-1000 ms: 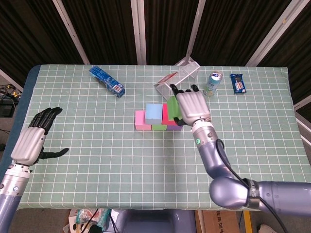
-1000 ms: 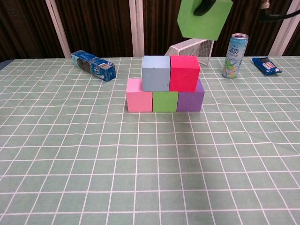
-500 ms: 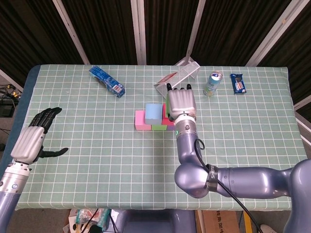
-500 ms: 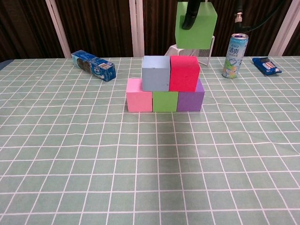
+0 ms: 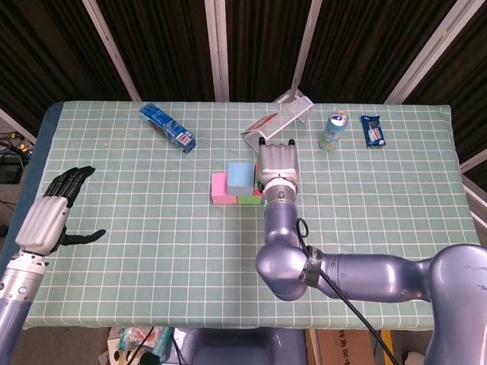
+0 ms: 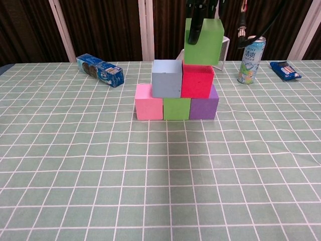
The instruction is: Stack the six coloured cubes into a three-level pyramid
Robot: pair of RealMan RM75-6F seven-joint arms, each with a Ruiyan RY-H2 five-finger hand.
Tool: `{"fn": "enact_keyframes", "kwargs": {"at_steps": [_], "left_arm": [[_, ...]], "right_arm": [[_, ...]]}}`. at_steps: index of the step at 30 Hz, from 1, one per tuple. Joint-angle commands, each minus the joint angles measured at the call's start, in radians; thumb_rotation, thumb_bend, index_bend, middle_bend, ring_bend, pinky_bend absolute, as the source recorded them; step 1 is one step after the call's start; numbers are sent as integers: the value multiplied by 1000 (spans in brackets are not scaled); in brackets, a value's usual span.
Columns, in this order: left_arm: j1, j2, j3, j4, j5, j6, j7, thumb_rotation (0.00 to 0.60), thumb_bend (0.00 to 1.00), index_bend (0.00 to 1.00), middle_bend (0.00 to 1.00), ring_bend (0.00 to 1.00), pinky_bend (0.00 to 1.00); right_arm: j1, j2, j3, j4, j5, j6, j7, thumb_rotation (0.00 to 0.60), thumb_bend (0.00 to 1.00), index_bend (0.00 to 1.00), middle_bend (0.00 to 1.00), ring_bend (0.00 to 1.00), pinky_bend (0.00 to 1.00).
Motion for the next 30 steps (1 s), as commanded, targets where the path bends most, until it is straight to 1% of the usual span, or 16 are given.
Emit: {"fn": "enact_keyframes", "kwargs": {"at_steps": [1, 4, 13, 18, 24, 30], "left_arm": [[1, -1, -1, 1, 1, -3, 3, 600, 102, 0, 42, 15, 63], [2, -3, -3, 3, -1, -6, 4, 600, 102, 0, 42, 14, 63], [5, -5, -8, 7, -5, -12, 15, 600, 102, 0, 42, 15, 55], [7, -6, -11, 5, -6, -13, 22, 600, 102, 0, 42, 15, 53], [10, -7, -13, 5, -6, -16, 25, 600, 102, 0, 42, 15, 53], [13, -7, -16, 7, -8, -18, 26, 600, 102, 0, 42, 14, 53]], "right_arm": [[-8, -8, 3, 9, -20, -14, 7, 600, 358, 120, 483, 372, 129], [-22, -13, 10, 14, -30, -41, 19, 600, 357, 123, 482, 371, 137], [-60, -23, 1, 28, -84, -104, 49, 600, 358, 127, 482, 371, 137], [-65, -26, 2, 32, -102, -123, 52, 600, 358, 131, 483, 371, 137], [-70, -28, -12, 39, -144, -156, 50, 600, 358, 141, 483, 368, 137], [-71, -33, -18, 49, -164, -176, 56, 600, 358, 141, 482, 364, 137]]}}
